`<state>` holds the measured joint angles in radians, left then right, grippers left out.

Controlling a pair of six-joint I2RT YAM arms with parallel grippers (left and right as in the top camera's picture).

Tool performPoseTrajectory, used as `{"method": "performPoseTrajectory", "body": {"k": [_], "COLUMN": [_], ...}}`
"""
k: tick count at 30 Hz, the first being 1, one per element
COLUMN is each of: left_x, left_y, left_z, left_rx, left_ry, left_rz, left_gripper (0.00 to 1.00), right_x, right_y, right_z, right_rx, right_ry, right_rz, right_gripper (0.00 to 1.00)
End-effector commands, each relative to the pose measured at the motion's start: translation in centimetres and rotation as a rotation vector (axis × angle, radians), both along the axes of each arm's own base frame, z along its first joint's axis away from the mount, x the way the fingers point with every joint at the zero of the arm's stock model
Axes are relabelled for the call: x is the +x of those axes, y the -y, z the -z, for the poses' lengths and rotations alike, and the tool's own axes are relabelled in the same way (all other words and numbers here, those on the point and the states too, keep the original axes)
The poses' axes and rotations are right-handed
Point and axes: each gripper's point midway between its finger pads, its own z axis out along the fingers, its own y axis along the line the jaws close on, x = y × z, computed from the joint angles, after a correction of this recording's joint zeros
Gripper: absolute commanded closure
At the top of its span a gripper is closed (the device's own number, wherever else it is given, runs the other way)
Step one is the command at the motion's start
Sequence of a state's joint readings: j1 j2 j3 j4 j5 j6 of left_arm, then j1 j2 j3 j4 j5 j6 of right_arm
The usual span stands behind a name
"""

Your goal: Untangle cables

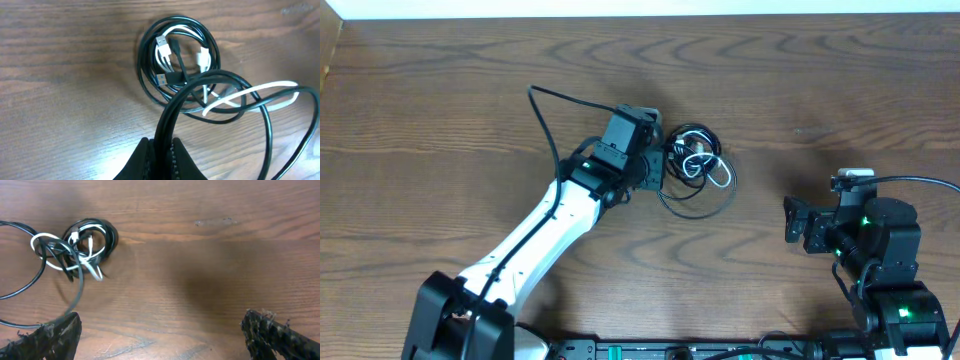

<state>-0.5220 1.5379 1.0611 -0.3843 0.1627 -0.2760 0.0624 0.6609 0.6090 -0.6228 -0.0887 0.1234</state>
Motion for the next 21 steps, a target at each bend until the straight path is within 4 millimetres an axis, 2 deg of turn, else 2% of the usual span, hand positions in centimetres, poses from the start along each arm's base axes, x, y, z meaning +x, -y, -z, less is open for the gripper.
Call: {"method": "performPoseTrajectory", "body": {"k": [1,8,16,18,21], "left_x": [-0.3,0.1,-0.5,-1.3,-4.2], "left_y": [1.5,1.5,1.2,2.2,5.5], "left_z": [-1.4,-1.6,-1.1,-1.3,-2.8], "left_rx": [-0.049,-0.058,-0.044,-0.096,-0.25], "left_ry": [0.042,0.053,0.02,-0.007,-0.036], "left_rz": [0.116,0.087,0.089,0.137,0.384], "left_gripper": [0.93,0.93,0.93,0.93,0.93], "right_x": [0.2,0.2,0.2,0.2,0.2], "right_y": [0.1,0.1,0.1,0.1,0.0], "right_z": [-1.0,-0.9,-0.9,-0.9,-1.0], "right_rx": [0.003,0.003,0.003,0.003,0.005], "right_ry": [0.023,0.022,0.022,0.022,0.023], "right_rz": [0.012,0.012,0.012,0.012,0.01], "right_gripper": [0.01,0.01,0.01,0.01,0.01]}}
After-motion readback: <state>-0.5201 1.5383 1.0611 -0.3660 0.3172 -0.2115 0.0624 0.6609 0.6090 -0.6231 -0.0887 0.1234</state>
